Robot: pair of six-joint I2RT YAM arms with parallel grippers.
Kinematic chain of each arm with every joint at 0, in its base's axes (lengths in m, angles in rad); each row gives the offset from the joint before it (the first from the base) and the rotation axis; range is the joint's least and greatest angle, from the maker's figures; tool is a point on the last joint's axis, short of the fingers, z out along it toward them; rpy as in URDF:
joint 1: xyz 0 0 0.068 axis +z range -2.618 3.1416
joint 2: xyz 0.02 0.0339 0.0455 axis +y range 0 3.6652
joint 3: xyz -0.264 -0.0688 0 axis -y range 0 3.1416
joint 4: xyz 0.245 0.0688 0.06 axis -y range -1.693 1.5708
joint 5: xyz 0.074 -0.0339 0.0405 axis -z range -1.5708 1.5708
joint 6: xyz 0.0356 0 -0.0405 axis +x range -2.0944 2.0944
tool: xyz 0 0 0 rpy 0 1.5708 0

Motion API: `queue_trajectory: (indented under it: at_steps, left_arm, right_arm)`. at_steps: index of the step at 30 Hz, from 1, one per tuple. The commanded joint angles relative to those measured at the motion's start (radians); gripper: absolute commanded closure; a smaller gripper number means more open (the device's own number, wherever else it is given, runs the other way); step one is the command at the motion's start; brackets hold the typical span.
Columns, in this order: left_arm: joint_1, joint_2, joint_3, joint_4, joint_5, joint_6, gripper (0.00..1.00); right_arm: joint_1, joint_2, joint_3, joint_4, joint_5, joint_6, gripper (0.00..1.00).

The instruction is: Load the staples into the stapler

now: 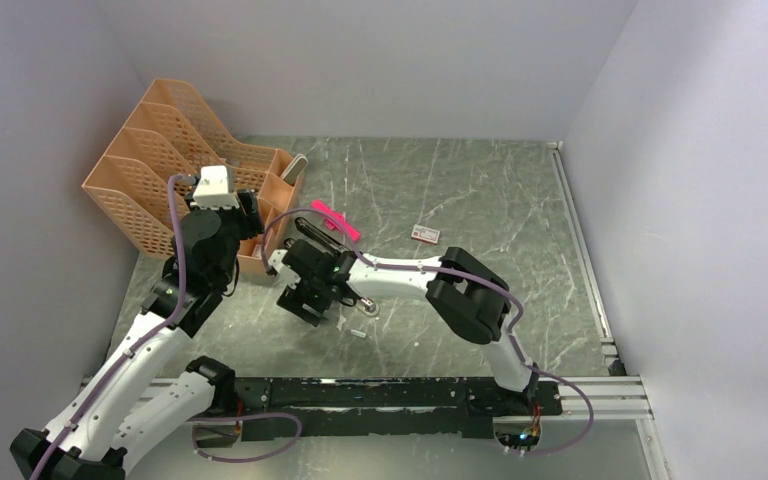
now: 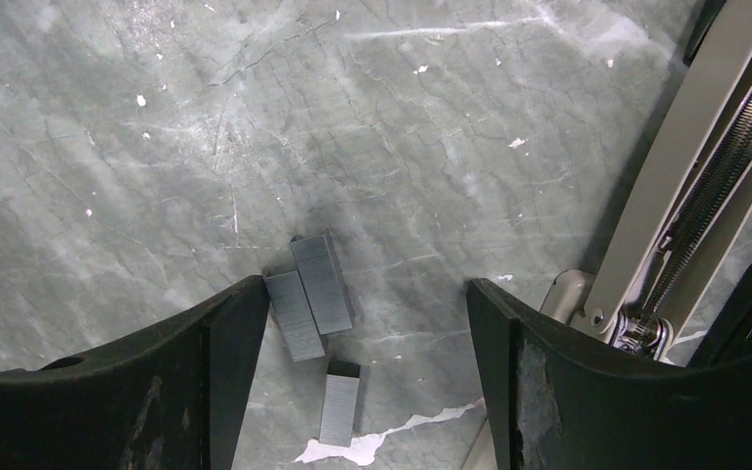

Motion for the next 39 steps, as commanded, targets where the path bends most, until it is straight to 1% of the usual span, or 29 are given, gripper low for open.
queue_trajectory:
  at_steps: [1,5,15,20,23,26,33,39]
  left_arm:
    - [0.011,0.0,0.028,-0.003,0.017,0.002,0.37]
    - [0.012,-0.001,0.028,-0.004,0.017,0.002,0.37]
    - [0.011,0.003,0.028,-0.004,0.018,0.002,0.37]
    - [0.011,0.004,0.028,-0.004,0.019,0.004,0.37]
    - [0.011,0.004,0.028,-0.004,0.02,0.004,0.37]
    - [0.011,0.004,0.027,-0.004,0.02,0.004,0.37]
    - [0.011,0.001,0.025,-0.003,0.02,0.005,0.37]
    - [0.011,0.0,0.026,-0.003,0.02,0.007,0.37]
  right_arm:
    - [-0.004,-0.018,-0.032,-0.053,0.025,-0.002,0.22]
    - [-0.005,-0.025,-0.046,-0.058,0.042,0.008,0.22]
    - [-0.006,-0.049,-0.066,-0.048,0.03,0.012,0.22]
    - [-0.005,-0.055,-0.049,-0.006,-0.046,0.009,0.21]
    - [-0.005,-0.034,-0.019,0.01,-0.089,0.013,0.2]
    - [-0.004,0.002,0.023,0.011,-0.098,0.016,0.19]
    - [-0.003,0.062,0.081,-0.012,-0.015,0.03,0.2]
    - [-0.003,0.07,0.073,-0.028,0.039,0.024,0.2]
